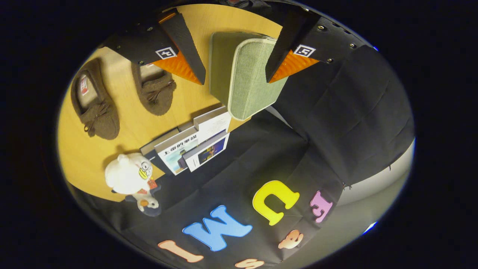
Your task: Open the storage box then place both shoes into the box .Put the left shoe in first, then the right shoe, with the right side of both shoes facing outward in a uniform manner.
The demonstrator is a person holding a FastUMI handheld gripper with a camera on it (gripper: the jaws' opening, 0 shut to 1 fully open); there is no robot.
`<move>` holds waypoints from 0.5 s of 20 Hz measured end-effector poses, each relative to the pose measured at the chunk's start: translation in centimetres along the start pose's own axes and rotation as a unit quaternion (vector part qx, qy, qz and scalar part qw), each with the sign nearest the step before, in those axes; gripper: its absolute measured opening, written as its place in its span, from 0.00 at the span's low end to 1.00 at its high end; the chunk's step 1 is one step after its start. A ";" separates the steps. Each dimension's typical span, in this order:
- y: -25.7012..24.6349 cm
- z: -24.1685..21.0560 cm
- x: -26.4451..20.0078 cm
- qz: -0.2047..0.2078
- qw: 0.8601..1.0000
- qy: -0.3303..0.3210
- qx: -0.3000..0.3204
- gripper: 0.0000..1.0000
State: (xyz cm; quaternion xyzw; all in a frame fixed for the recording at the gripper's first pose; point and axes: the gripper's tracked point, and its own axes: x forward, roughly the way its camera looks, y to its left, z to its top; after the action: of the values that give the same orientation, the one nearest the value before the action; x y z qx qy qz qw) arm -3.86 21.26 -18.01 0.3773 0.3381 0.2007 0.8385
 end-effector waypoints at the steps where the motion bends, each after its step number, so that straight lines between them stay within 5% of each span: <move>1: 0.0 -0.8 0.3 0.006 1.000 0.012 0.013 0.98; 10: 1.1 -4.7 3.0 0.057 0.985 0.082 0.139 0.98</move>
State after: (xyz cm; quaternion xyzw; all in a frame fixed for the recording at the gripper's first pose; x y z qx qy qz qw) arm -5.27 26.06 -20.65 0.4910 0.4081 0.2291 0.7348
